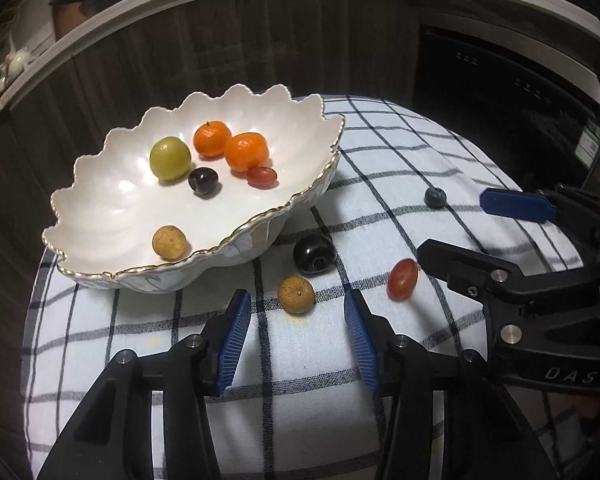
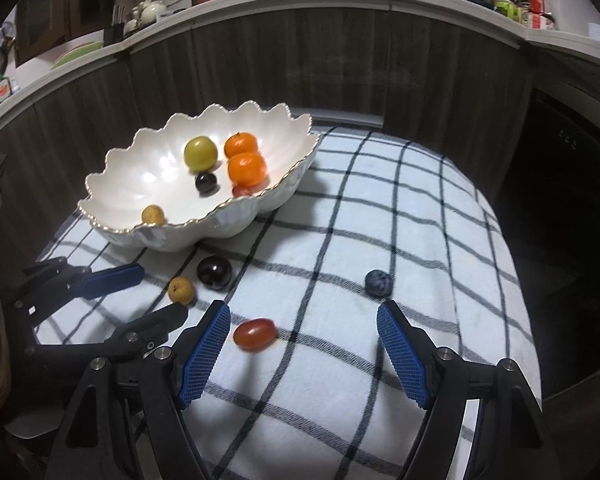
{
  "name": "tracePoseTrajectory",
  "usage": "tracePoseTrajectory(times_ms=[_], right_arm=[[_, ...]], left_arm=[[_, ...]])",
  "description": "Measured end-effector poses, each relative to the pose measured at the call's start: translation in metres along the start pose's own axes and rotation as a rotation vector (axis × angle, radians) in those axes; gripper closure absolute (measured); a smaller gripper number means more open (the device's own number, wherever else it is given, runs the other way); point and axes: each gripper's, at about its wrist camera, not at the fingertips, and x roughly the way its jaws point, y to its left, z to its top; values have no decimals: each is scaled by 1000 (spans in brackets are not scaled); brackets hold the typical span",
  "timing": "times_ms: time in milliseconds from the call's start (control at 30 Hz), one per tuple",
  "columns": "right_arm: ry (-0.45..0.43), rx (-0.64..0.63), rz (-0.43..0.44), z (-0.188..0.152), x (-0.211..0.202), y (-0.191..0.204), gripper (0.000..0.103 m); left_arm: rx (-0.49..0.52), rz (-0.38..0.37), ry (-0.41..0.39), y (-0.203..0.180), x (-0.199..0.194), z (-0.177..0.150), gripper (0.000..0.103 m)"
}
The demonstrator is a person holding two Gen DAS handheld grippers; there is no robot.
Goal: Organize fruits
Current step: 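Grasp the small tan fruit with the left tool while the right tool grasps the red grape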
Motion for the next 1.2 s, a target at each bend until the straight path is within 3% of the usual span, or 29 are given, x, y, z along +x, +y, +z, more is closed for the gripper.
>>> tracePoseTrajectory(times_ms=[200,400,867,1033,1167,1200], right_arm=[[20,-26,11,-1,7,8,27],[46,-42,36,-2,14,17,36],[101,-23,69,-4,32,22,46],[108,-1,80,-5,36,20,59],[116,29,98,-6,39,16,63],[121,35,103,-6,40,15,64]], left_arm=[[53,-35,-10,4,3,-3,56],[140,-60,-29,1,6,-6,56],[173,-82,22,6,26,-4,58],[176,-87,21,6,28,-2,59],[179,-99,24,6,30,0,65],[179,-104,25,5,30,0,72]])
